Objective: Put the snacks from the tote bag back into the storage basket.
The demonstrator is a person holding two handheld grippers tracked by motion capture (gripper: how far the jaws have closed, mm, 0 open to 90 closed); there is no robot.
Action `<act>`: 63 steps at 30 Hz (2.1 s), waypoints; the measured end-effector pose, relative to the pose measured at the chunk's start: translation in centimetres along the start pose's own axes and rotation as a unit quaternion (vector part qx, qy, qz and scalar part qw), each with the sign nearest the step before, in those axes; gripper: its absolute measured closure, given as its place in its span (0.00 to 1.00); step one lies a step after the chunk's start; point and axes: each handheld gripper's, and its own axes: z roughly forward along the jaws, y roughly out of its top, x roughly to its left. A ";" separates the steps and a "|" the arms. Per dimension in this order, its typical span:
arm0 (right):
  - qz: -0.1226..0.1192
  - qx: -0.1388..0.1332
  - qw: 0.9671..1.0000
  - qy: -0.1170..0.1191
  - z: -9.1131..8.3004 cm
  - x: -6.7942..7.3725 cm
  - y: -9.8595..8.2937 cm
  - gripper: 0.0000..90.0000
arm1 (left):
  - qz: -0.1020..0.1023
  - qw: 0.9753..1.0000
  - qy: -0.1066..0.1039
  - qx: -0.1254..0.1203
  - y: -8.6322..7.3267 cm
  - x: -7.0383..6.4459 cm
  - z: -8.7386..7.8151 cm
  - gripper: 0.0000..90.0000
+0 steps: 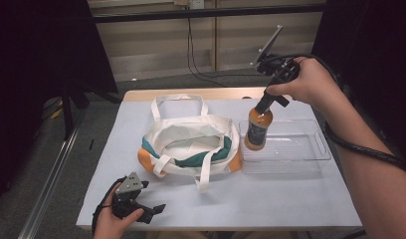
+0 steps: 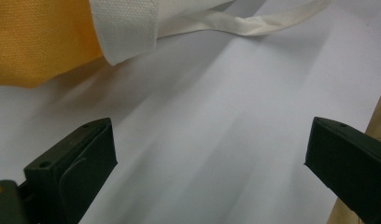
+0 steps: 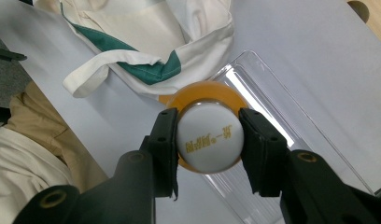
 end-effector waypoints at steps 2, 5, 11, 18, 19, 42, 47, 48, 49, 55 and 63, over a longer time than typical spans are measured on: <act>-0.003 -0.002 1.000 -0.001 0.0 0.0 -0.1 0.67 | 0.003 1.000 0.002 0.001 0.0 0.0 0.0 0.02; -0.009 -0.002 1.000 -0.001 0.0 -0.1 -0.4 0.67 | 0.002 1.000 -0.003 0.000 0.0 0.0 0.1 0.02; -0.008 -0.002 1.000 0.007 0.2 -0.2 -0.8 0.67 | 0.001 1.000 -0.003 0.000 0.0 0.0 0.1 0.02; -0.005 0.004 1.000 0.002 0.8 0.0 -1.1 0.67 | 0.001 1.000 -0.003 0.001 0.0 0.0 0.2 0.02; -0.003 0.005 1.000 0.006 1.1 0.0 -1.2 0.67 | 0.002 1.000 -0.002 0.002 0.1 0.0 0.2 0.02; -0.014 0.014 1.000 0.018 3.1 0.3 -1.7 0.67 | 0.001 1.000 -0.003 -0.001 0.0 0.1 0.2 0.02; -0.011 0.018 1.000 0.020 3.6 0.2 -1.7 0.67 | -0.002 1.000 -0.003 -0.001 0.0 0.1 0.2 0.02; -0.008 0.019 1.000 0.022 3.7 0.2 -1.7 0.67 | -0.001 1.000 -0.002 -0.001 0.0 0.1 0.2 0.02; -0.012 0.020 0.999 0.023 3.7 0.1 -1.7 0.67 | -0.002 1.000 -0.002 0.000 0.0 0.1 0.2 0.02; -0.022 0.019 0.999 0.019 4.2 0.3 -1.7 0.67 | 0.000 1.000 -0.003 0.001 0.0 0.1 0.2 0.02; -0.023 0.025 0.999 0.018 4.7 0.4 -1.7 0.67 | -0.001 1.000 -0.002 0.001 0.0 0.1 0.2 0.02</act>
